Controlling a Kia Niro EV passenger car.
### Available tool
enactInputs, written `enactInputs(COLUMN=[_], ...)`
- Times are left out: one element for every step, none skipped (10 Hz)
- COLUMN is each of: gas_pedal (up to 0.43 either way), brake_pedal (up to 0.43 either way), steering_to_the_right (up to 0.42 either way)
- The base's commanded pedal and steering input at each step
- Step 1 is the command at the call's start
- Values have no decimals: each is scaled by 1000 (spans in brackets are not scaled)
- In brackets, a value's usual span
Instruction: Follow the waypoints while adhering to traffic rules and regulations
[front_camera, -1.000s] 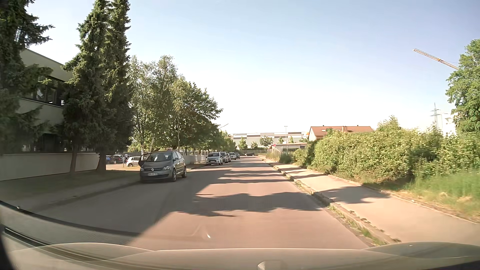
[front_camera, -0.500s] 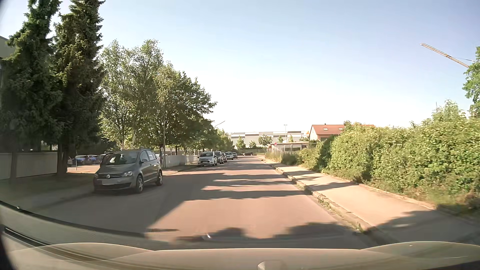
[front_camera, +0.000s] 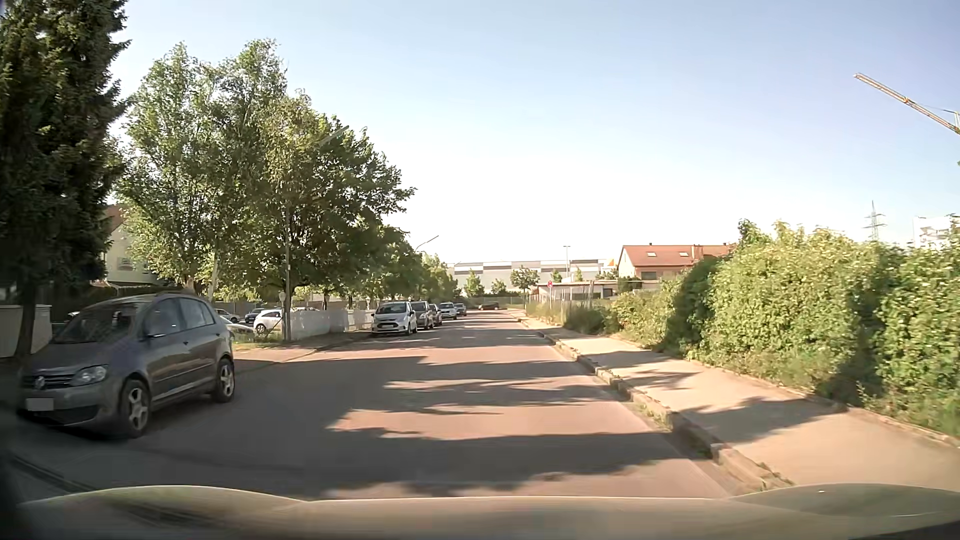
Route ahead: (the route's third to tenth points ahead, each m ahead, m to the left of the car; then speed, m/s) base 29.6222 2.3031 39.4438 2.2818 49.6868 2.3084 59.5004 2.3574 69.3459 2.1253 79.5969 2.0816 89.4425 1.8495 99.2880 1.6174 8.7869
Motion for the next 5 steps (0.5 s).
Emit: enactInputs(gas_pedal=[0,0,0,0,0], brake_pedal=[0,0,0,0,0], steering_to_the_right=[4,2,2,0,-3])
